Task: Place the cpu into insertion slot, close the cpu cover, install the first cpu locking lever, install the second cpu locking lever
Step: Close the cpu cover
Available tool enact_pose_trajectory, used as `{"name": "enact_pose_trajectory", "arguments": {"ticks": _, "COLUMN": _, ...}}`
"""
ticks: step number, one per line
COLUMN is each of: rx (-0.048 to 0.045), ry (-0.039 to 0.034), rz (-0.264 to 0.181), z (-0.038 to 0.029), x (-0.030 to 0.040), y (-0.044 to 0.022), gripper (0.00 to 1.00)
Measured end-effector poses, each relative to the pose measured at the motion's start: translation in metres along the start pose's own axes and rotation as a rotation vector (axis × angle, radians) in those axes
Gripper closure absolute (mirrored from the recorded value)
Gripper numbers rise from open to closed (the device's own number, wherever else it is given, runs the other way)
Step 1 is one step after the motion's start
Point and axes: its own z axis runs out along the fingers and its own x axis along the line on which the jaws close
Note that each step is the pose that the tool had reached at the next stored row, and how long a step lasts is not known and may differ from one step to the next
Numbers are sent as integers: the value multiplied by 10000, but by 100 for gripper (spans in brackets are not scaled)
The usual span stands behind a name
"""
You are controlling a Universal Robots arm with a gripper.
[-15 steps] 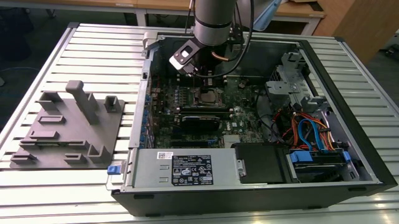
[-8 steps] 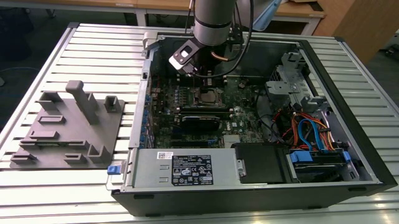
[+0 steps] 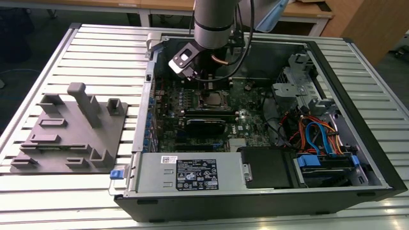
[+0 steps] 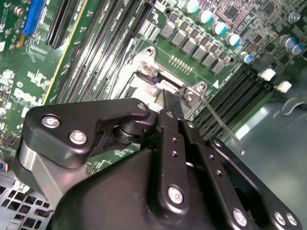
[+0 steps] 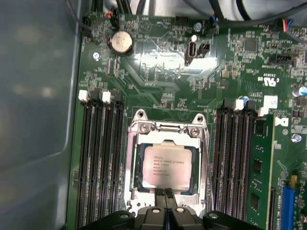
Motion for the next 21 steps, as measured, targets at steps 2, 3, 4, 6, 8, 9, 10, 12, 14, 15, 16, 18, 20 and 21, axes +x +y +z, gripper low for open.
{"name": "enact_pose_trajectory", "arguments": {"ticks": 2, "rx": 3, "ry": 0, "rz": 0, "z": 34, "x": 0, "y": -9, "gripper": 90}}
{"name": "enact_pose_trajectory", "arguments": {"ticks": 3, "rx": 15, "ry": 1, "rz": -1, "z": 51, "x": 0, "y": -10, "gripper": 90}}
{"name": "enact_pose_trajectory", "arguments": {"ticks": 4, "rx": 33, "ry": 1, "rz": 0, "z": 68, "x": 0, "y": -10, "gripper": 90}}
{"name": "enact_pose_trajectory", "arguments": {"ticks": 6, "rx": 47, "ry": 3, "rz": 2, "z": 102, "x": -1, "y": -11, "gripper": 90}}
{"name": "enact_pose_trajectory", "arguments": {"ticks": 8, "rx": 55, "ry": 3, "rz": 1, "z": 112, "x": -1, "y": -12, "gripper": 90}}
{"name": "enact_pose_trajectory", "arguments": {"ticks": 9, "rx": 56, "ry": 3, "rz": 1, "z": 111, "x": -1, "y": -12, "gripper": 90}}
{"name": "enact_pose_trajectory", "arguments": {"ticks": 10, "rx": 56, "ry": 3, "rz": 0, "z": 111, "x": -1, "y": -12, "gripper": 90}}
{"name": "enact_pose_trajectory", "arguments": {"ticks": 12, "rx": 56, "ry": 3, "rz": 0, "z": 94, "x": -1, "y": -14, "gripper": 90}}
{"name": "enact_pose_trajectory", "arguments": {"ticks": 14, "rx": 55, "ry": 4, "rz": 1, "z": 64, "x": 0, "y": -15, "gripper": 90}}
{"name": "enact_pose_trajectory", "arguments": {"ticks": 15, "rx": 55, "ry": 4, "rz": 0, "z": 53, "x": 0, "y": -15, "gripper": 90}}
{"name": "enact_pose_trajectory", "arguments": {"ticks": 16, "rx": 54, "ry": 5, "rz": 0, "z": 48, "x": 0, "y": -15, "gripper": 90}}
{"name": "enact_pose_trajectory", "arguments": {"ticks": 18, "rx": 53, "ry": 6, "rz": 0, "z": 48, "x": 1, "y": -15, "gripper": 90}}
{"name": "enact_pose_trajectory", "arguments": {"ticks": 20, "rx": 54, "ry": 5, "rz": 0, "z": 48, "x": 0, "y": -12, "gripper": 90}}
{"name": "enact_pose_trajectory", "arguments": {"ticks": 21, "rx": 56, "ry": 3, "rz": 2, "z": 48, "x": -1, "y": 8, "gripper": 90}}
